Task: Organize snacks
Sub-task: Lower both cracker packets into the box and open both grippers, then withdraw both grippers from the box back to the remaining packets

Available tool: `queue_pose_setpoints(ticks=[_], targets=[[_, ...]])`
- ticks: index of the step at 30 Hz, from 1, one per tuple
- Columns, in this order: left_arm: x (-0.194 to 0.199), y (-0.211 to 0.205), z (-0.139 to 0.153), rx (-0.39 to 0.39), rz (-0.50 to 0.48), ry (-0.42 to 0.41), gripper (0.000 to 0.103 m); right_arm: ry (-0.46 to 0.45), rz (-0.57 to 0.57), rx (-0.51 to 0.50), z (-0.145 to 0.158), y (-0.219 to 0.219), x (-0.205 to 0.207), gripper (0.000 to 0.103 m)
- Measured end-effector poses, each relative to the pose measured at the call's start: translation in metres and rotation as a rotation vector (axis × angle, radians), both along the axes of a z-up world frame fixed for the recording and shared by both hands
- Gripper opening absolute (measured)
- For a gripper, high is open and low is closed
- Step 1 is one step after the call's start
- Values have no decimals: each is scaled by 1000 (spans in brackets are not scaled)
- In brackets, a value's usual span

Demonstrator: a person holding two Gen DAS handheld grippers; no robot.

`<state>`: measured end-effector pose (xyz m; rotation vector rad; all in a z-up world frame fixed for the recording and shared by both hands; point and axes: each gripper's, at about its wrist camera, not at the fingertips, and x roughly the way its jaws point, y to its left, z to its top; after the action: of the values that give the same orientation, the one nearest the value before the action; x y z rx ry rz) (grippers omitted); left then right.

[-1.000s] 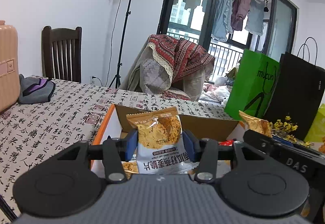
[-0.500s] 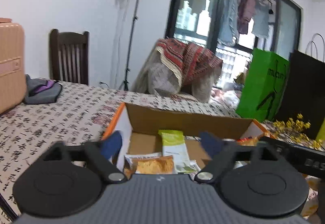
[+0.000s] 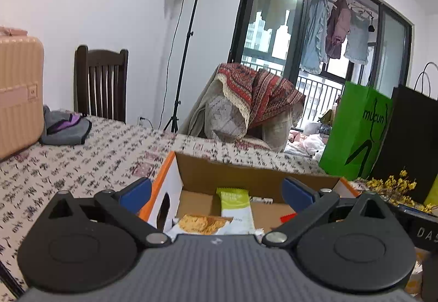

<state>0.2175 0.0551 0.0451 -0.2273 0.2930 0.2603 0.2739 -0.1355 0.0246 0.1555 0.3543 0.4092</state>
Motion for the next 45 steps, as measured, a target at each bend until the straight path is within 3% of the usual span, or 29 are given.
queue_pose_setpoints(ticks=[5, 11, 19, 26, 35, 40, 45], targets=[[-21, -3, 22, 4, -4, -24, 103, 2, -11, 11, 19, -9, -11, 103], [-42, 6, 26, -22, -37, 33, 103, 40, -14, -1, 25, -22, -29, 103], [-95, 32, 5, 47, -7, 112, 103, 94, -2, -54, 8, -40, -62, 103], [-131, 54, -26, 16, 4, 185, 103, 138, 28, -114, -15, -43, -88, 103], [-141, 59, -58, -14, -25, 183, 103, 217, 79, -189, -37, -18, -104, 103], [-138, 70, -64, -82, -27, 199, 103, 222, 141, -238, -42, 5, -110, 103], [-140, 70, -64, -87, -28, 188, 103, 222, 185, -291, -42, 37, -107, 103]])
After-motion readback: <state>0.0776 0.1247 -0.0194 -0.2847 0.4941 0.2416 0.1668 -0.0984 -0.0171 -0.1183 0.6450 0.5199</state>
